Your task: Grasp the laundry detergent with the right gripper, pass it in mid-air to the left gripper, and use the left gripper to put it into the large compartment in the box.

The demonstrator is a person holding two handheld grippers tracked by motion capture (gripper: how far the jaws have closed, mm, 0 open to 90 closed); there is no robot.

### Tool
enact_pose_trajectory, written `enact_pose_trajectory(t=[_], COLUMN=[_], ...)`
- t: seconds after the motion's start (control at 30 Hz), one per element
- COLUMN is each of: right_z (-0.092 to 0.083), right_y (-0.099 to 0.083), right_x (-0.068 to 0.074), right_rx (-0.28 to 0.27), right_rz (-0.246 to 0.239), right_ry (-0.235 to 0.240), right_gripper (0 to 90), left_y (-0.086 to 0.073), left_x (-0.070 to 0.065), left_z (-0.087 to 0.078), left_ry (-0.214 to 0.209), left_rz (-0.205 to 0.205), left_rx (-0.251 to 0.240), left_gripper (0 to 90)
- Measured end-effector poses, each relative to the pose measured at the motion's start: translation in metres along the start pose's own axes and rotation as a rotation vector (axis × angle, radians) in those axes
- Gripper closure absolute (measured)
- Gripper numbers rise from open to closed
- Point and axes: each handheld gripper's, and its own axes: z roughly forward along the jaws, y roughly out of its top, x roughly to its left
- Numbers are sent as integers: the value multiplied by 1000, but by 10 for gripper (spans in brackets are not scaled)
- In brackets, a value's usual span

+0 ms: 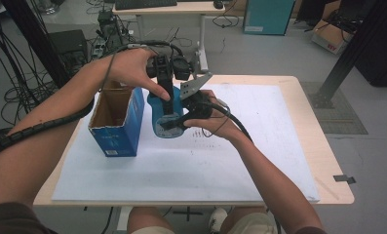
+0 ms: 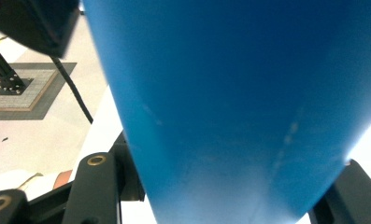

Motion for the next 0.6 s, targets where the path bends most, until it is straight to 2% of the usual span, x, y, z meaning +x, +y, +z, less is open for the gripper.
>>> enact_pose_trajectory(t=[0.1, 0.4, 0.43, 0.6], right_z=[-1, -1, -2, -2], right_y=[0, 0, 0, 0], right_x=[0, 2, 2, 2], right_rx=[4, 8, 9, 2], right_rz=[1, 4, 7, 2], right_ry=[0, 3, 2, 0], right_gripper=[414, 414, 414, 414], left_y=[1, 3, 2, 3], left_x=[0, -1, -1, -2], left_z=[-1, -1, -1, -2], left_ry=[-12, -7, 2, -2], left_rz=[1, 3, 5, 4], left_rx=[-1, -2, -4, -1], left_gripper=[264, 357, 359, 363])
